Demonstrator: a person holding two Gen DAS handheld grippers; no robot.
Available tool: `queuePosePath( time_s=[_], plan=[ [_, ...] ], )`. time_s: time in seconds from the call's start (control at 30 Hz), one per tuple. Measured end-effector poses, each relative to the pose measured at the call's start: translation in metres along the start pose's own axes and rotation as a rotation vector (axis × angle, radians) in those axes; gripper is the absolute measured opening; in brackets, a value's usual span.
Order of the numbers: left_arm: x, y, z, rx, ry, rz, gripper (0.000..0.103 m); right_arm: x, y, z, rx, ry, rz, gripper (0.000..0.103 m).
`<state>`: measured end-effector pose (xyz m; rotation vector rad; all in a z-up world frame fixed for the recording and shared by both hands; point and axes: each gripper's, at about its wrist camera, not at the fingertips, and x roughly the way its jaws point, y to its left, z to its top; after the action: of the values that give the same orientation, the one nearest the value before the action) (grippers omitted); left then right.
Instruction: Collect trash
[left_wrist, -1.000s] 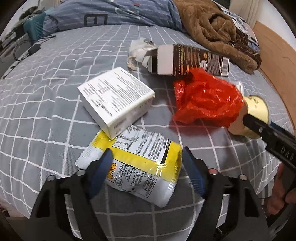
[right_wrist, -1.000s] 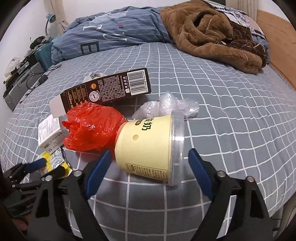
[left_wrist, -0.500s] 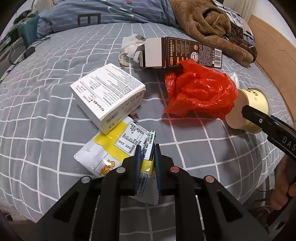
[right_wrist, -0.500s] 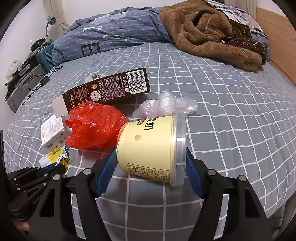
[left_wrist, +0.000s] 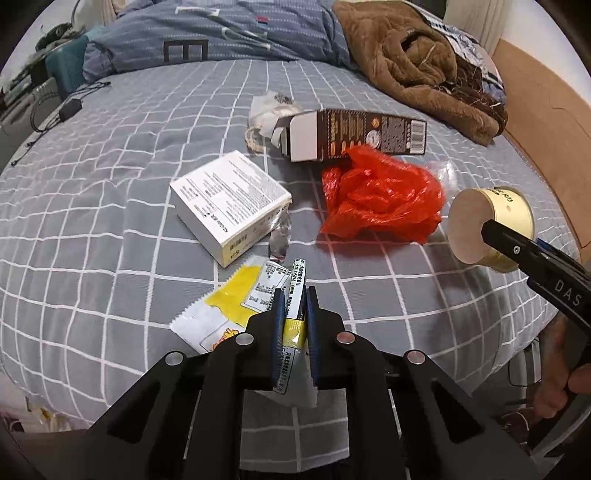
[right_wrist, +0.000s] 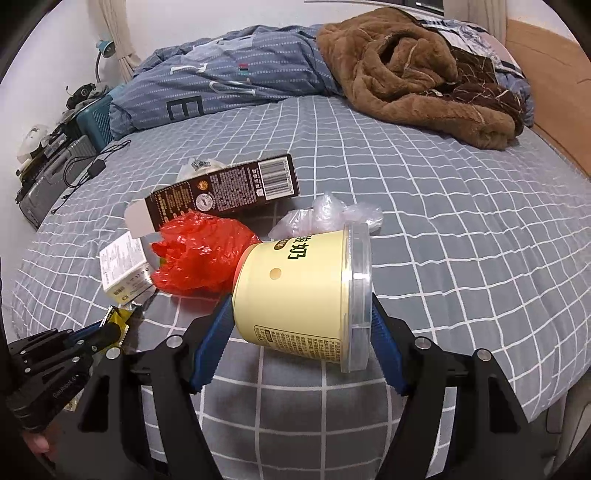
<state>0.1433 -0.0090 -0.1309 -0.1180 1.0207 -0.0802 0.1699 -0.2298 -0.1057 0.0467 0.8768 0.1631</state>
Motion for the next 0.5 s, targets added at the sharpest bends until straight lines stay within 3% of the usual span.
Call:
queuePosePath(
  time_s=[0.5],
  plan=[
    [-0.047,-0.011,-0.006,0.007,-0.051,0.001,0.01,-0.049,0.003,-0.005,-0.004,-0.044,0.002,0.067]
  ],
)
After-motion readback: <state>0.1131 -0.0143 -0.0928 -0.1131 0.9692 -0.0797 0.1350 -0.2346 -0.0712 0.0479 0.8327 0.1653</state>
